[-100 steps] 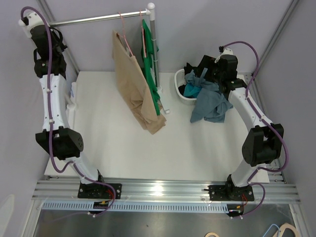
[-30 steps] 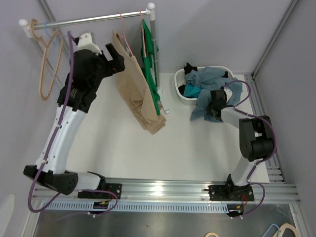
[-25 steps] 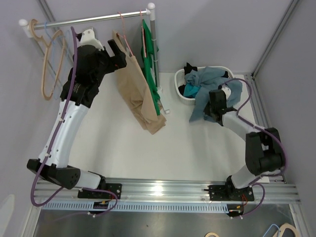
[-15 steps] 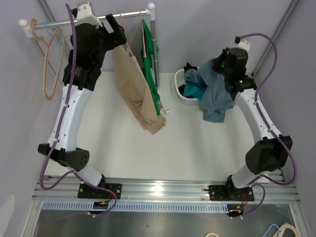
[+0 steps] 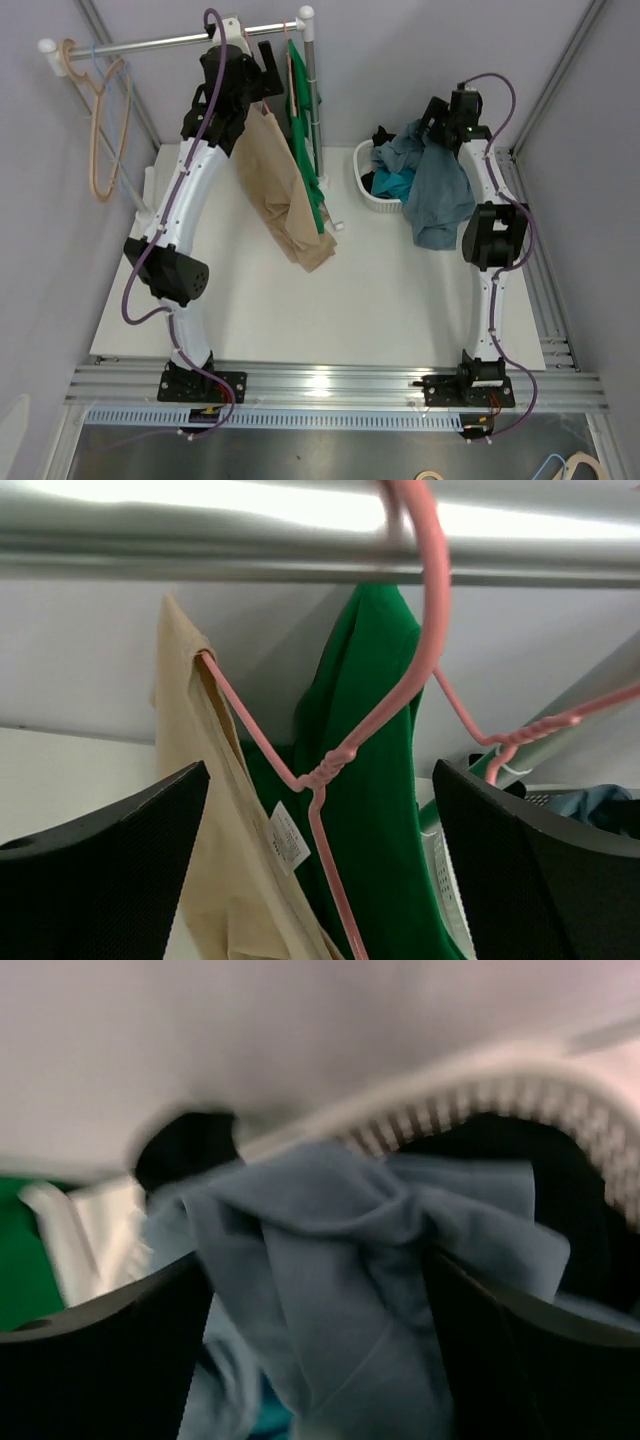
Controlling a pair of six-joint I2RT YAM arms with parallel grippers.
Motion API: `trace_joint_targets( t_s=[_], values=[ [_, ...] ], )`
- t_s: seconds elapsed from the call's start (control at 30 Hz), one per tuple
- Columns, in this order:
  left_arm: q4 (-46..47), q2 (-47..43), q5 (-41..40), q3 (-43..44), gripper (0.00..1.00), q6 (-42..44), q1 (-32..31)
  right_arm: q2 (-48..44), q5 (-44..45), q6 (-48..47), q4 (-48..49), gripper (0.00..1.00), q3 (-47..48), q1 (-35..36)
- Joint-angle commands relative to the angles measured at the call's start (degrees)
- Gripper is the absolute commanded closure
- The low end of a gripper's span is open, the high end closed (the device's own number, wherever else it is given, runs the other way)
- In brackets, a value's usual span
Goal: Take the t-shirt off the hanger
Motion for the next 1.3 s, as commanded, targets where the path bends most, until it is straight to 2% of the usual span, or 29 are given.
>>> trace_joint_targets(
  t_s=[0.0, 0.03, 0.07, 0.13, 0.17, 0.2, 0.27, 0.6, 0.67, 0.7, 0.77, 0.8, 0.83, 1.03, 1.17, 1.23, 1.27],
  values=[
    [3.9, 1.4, -0.5, 4.7, 0.04, 1.9, -0.4, -13.1, -0.5, -0.6, 4.3, 0.12, -11.2, 0.2],
    [4.4, 1.8, -0.6, 4.8, 0.08, 2.2, -0.4, -16.9, -0.9, -0.4, 8.7, 0.09, -24.1, 0.0],
    [4.7, 2.2, -0.5, 4.7, 0.14, 2.3, -0.4, -20.4, -1.1, -0.1, 14.9, 0.05, -29.0, -0.3],
    [5.4, 3.3, -1.0, 4.8, 0.32, 2.2, -0.4, -27.6, -1.9, 1.0, 17.4, 0.04, -37.2, -1.0],
    [5.7, 3.6, -1.0, 4.8, 0.40, 2.2, -0.4, -29.1, -2.2, 1.2, 17.9, 0.04, -38.6, -1.3],
    [5.9, 4.0, -1.2, 4.8, 0.56, 2.2, -0.4, -31.2, -2.7, 1.3, 17.5, 0.04, -39.3, -1.4],
    [6.0, 4.0, -1.6, 4.7, 0.65, 1.7, -0.4, -32.8, -3.4, 0.7, 16.2, 0.04, -40.9, -1.6],
    [7.1, 0.7, -4.2, 4.2, 0.53, 4.3, -1.1, -37.8, -6.1, -0.3, 16.1, 0.04, -47.7, -1.6],
    [7.2, -0.2, -4.6, 4.2, 0.58, 5.8, -1.5, -37.8, -6.4, -0.1, 15.9, 0.04, -48.1, -1.6],
    [7.3, -0.3, -4.6, 4.2, 0.70, 6.1, -1.5, -37.9, -6.5, 0.1, 15.9, 0.04, -48.3, -1.5],
    [7.0, -0.3, -4.6, 4.6, 0.81, 6.8, -1.5, -38.6, -6.7, 0.2, 15.7, 0.04, -48.8, -1.5],
    [7.0, -0.3, -4.6, 4.5, 0.93, 6.9, -1.5, -38.7, -6.9, 0.2, 15.4, 0.04, -48.9, -1.5],
    [6.8, -0.3, -4.5, 4.7, 0.99, 7.0, -1.5, -39.0, -7.2, 0.2, 15.1, 0.04, -49.0, -1.5],
    [6.6, -1.3, -3.2, 4.7, 0.99, 8.7, -1.5, -45.8, -5.2, -2.2, 11.5, 0.04, -53.9, -0.5],
    [7.3, -3.2, -0.4, 5.8, 0.99, 10.2, -1.1, -55.2, -1.2, -1.6, 12.5, 0.03, -64.5, 1.3],
    [7.4, -4.6, 0.7, 6.4, 0.99, 11.2, -0.9, -61.5, 1.4, -1.2, 14.0, 0.02, -72.8, 2.6],
    [7.3, -5.1, 0.7, 7.5, 0.99, 11.3, -0.8, -63.3, 5.3, -1.1, 16.1, 0.02, -75.6, 3.3]
  ],
)
